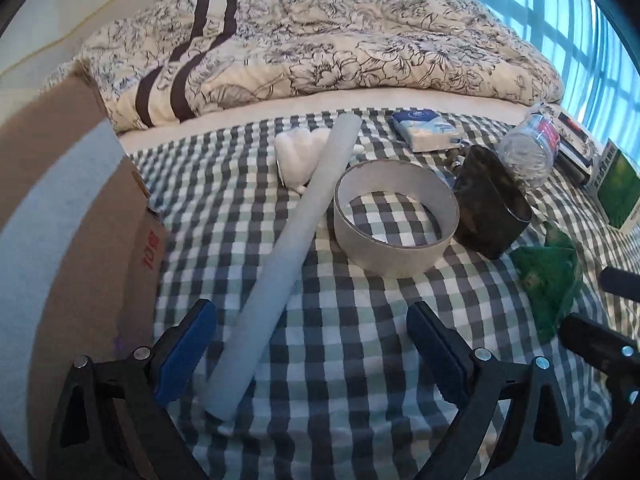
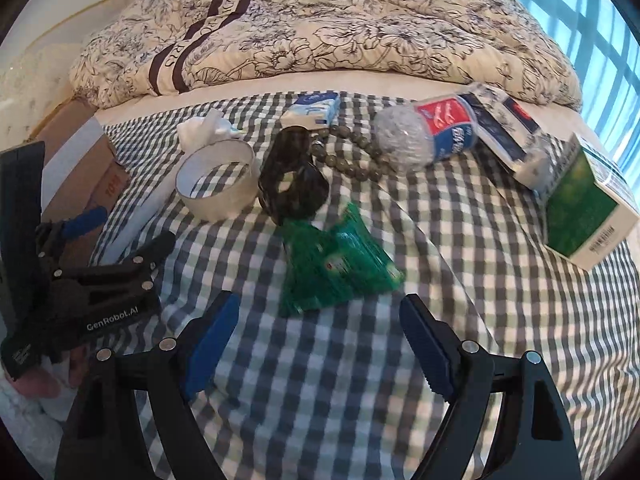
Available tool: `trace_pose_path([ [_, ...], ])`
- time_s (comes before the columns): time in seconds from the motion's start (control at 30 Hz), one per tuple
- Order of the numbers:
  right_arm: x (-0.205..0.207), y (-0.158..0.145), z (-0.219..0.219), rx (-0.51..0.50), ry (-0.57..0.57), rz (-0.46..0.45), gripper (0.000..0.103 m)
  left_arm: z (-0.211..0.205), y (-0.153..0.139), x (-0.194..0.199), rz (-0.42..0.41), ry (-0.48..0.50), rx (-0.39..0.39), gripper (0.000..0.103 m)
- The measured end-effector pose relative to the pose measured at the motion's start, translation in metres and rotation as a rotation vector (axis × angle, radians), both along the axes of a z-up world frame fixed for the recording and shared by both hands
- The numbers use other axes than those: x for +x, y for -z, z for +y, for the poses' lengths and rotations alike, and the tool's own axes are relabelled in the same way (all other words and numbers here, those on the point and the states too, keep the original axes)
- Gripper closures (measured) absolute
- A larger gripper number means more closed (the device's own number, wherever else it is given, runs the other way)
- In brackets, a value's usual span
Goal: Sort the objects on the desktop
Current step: 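Move both tools back over the checked cloth toward the remaining items, then grasp the green packet with the right tool while the left tool grasps the white foam tube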
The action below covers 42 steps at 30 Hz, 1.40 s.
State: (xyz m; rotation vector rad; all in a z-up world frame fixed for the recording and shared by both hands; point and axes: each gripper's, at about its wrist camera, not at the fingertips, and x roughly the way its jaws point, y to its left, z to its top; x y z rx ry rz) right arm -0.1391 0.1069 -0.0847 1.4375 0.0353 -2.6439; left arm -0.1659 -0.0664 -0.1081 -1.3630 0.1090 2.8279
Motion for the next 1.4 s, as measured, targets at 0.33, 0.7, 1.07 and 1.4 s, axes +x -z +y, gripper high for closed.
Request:
trace_pose_path([
  [0.33,-0.024,0.021,-0.003,0.015,0.005,-0.040,0.020,-0.014,0.018,-0.017,-0.045,-0.051,0.085,0.005],
  [0.7,-0.042,0.037,0.002,0.023,0.039,-0.054,0.020,-0.015,0.022,-0.023,-0.042,-0.068,0.097,0.008],
  [1.07,-0.048,0.038,0.006,0.032,0.071,-0.026,0.030,-0.020,0.011,-0.012,0.019,-0.111,0.094,0.084],
  [1.4,-0.027,0.028,0.015,-0.010,0.095,-0.022,0.048,-0.011,-0.004,0.008,0.019,-0.108,0.110,0.096],
])
